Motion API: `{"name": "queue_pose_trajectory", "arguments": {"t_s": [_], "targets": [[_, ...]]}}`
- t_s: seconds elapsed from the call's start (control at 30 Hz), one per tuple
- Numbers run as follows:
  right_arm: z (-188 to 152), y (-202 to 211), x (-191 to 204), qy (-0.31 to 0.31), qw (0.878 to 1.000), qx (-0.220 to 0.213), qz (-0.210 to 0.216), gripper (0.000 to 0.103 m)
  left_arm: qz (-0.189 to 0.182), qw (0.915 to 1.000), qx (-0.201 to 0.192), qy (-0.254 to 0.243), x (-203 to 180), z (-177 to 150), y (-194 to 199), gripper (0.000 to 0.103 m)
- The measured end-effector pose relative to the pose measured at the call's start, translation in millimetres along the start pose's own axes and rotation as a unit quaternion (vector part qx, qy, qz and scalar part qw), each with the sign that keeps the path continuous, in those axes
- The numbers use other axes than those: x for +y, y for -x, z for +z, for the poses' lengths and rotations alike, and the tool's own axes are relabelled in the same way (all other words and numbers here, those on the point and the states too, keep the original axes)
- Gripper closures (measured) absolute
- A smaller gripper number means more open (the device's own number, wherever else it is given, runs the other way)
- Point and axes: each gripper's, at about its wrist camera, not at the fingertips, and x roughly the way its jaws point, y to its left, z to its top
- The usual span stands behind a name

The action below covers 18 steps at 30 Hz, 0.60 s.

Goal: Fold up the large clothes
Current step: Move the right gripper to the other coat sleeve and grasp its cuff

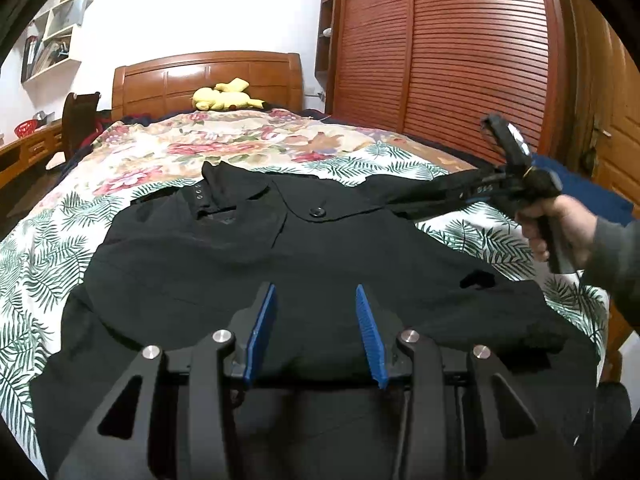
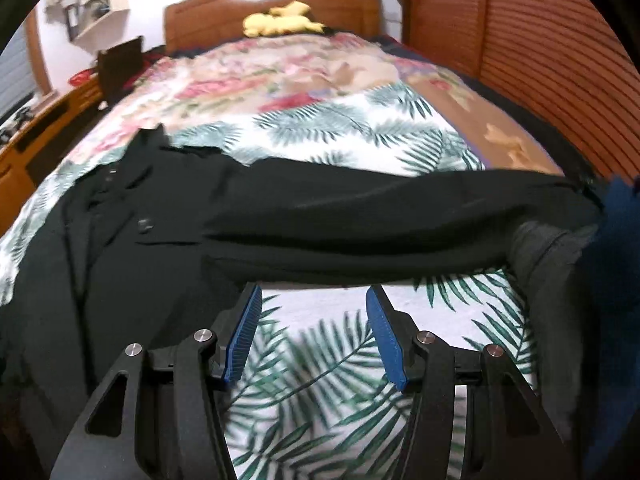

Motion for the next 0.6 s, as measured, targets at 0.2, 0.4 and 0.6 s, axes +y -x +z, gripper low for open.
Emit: {"name": "queue_pose_trajectory", "arguments": {"t_s": [0.2,0.4,0.6], "targets": [[4.0,-26.4,-18.2,-0.051,0.999,0.02,-0.001,0.048,0.014,0.9997,-0.016,0.014,17.5,6.1,14.2,0.063],[4.7,-42.0,-36.7,-0.103,0.994,0.026,0.001,0.048,0.032,0.9988,-0.027,0.025,34.6,9.4,22.3,0.063],[8.9,-49.3,-56.9,-0.158,0.987,0.018,0.009,0.049,0.04,0.9983,-0.025,0.034,44.2,8.5,20.2,0.063]]}}
